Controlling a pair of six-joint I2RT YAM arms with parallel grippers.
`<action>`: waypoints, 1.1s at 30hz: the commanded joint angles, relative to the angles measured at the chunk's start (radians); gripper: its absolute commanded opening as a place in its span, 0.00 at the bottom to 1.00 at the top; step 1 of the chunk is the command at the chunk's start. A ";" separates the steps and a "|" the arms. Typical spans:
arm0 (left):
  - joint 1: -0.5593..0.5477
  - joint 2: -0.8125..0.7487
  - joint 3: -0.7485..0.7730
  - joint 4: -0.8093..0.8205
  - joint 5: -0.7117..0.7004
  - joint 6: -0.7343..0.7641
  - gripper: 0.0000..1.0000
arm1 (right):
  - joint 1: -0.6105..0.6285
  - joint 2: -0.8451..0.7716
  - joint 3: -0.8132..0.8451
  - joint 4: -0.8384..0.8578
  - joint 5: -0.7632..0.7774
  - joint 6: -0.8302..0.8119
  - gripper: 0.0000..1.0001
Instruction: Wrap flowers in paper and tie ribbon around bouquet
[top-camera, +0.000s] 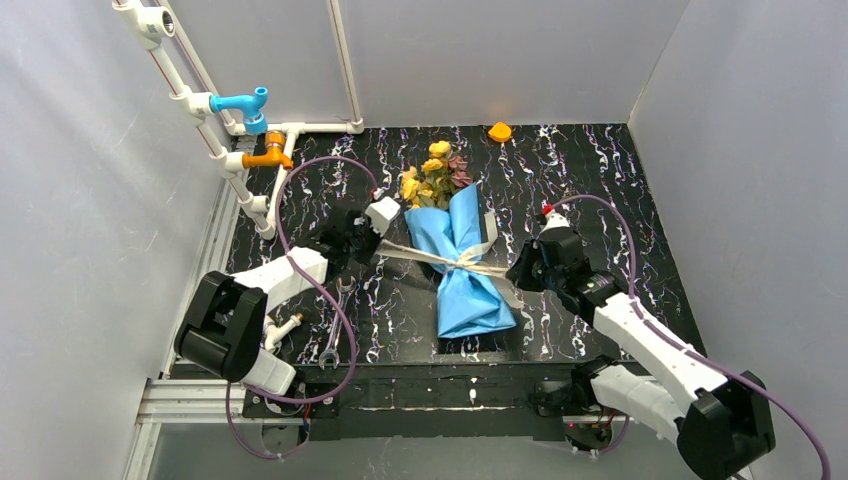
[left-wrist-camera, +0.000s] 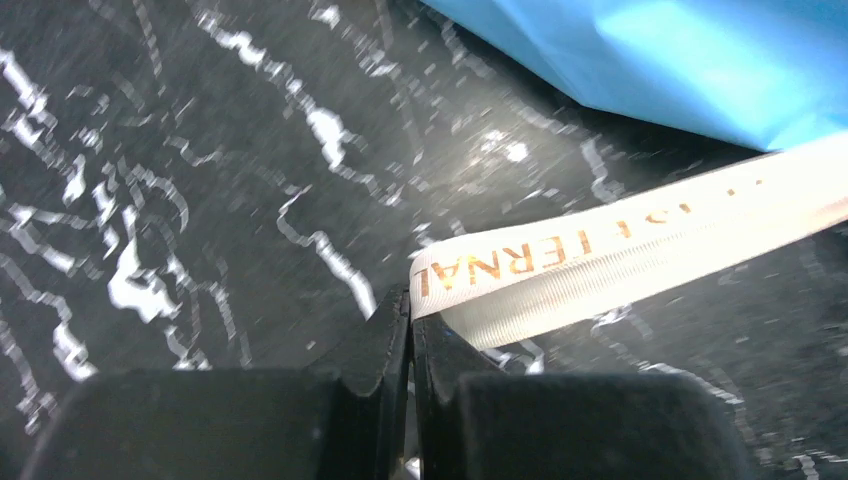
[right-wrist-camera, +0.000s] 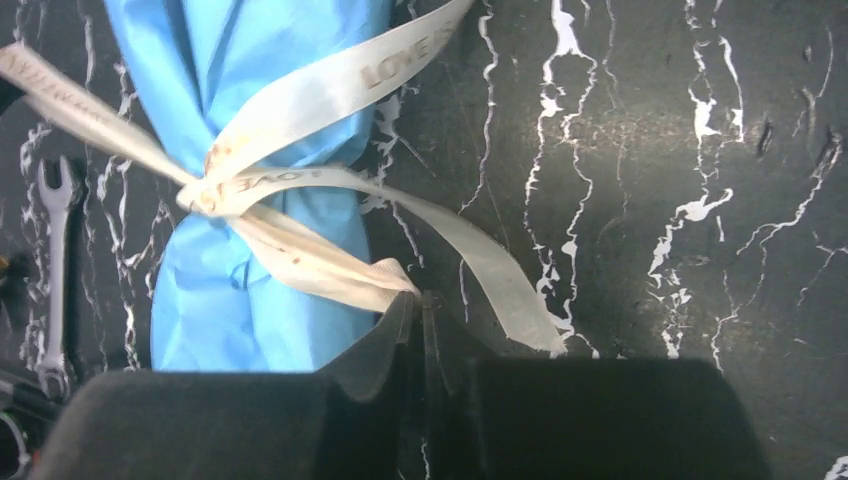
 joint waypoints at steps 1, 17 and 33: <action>0.072 -0.066 0.046 -0.168 -0.132 -0.001 0.07 | -0.041 0.070 0.018 -0.011 0.044 -0.063 0.30; 0.053 -0.538 0.217 -0.510 0.004 -0.389 0.98 | -0.042 -0.047 0.287 0.115 0.228 -0.162 0.98; 0.052 -0.995 -0.020 -0.620 -0.248 -0.536 0.98 | -0.040 -0.332 -0.011 0.199 0.140 -0.011 0.99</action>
